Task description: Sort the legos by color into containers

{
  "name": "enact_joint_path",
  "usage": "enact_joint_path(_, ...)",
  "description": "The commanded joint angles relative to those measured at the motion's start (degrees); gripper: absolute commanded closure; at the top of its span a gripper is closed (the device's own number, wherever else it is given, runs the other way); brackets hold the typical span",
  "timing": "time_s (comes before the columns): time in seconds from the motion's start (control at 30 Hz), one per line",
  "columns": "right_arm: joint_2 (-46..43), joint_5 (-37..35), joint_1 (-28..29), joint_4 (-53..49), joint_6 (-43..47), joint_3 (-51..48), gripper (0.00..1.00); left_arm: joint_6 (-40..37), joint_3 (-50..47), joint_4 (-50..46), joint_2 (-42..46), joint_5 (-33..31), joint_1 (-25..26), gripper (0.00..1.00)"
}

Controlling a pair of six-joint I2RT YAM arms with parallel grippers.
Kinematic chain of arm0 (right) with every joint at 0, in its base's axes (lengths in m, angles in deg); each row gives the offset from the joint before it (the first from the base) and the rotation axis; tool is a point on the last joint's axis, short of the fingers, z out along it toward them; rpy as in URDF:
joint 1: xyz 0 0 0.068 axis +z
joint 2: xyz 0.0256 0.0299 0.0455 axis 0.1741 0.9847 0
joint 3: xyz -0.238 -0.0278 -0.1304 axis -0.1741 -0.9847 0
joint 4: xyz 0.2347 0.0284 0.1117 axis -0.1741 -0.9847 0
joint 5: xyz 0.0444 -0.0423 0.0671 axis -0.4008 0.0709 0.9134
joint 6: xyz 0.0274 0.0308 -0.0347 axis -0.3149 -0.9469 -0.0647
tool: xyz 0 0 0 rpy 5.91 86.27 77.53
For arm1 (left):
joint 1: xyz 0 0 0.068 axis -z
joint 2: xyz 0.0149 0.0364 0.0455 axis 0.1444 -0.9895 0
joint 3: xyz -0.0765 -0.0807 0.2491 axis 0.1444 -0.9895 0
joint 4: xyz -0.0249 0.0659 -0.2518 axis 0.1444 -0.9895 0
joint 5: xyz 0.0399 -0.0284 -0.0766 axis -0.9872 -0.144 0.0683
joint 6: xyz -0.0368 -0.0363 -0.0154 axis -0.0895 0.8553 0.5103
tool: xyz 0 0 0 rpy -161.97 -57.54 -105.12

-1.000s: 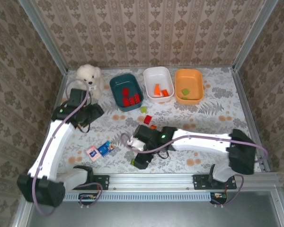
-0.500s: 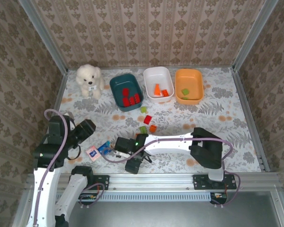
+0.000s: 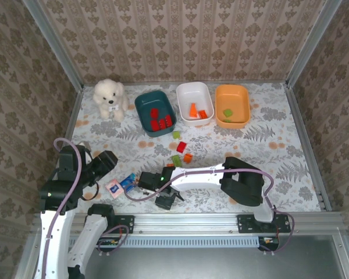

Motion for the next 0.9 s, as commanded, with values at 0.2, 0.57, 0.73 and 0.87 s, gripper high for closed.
enact_joint_path(0.2,-3.8,-1.7,-0.7,0.0,-2.2,1.4,0.67,0.4,-2.0,1.6,0.0,3.7,-0.1,0.33)
enact_joint_path(0.57,-21.6,-2.5,-24.3,-1.1,-8.1,1.3,0.68,2.6,-8.2,21.9,-8.9,14.4,9.4,0.33)
enact_joint_path(0.73,-21.4,-5.0,-40.3,-2.4,-9.3,4.4,0.68,2.3,-4.6,31.3,-19.6,11.8,21.1,0.32)
enact_joint_path(0.87,-15.6,-7.5,-50.8,-5.3,-12.3,10.6,0.69,1.2,0.7,35.5,-29.1,11.1,25.6,0.32)
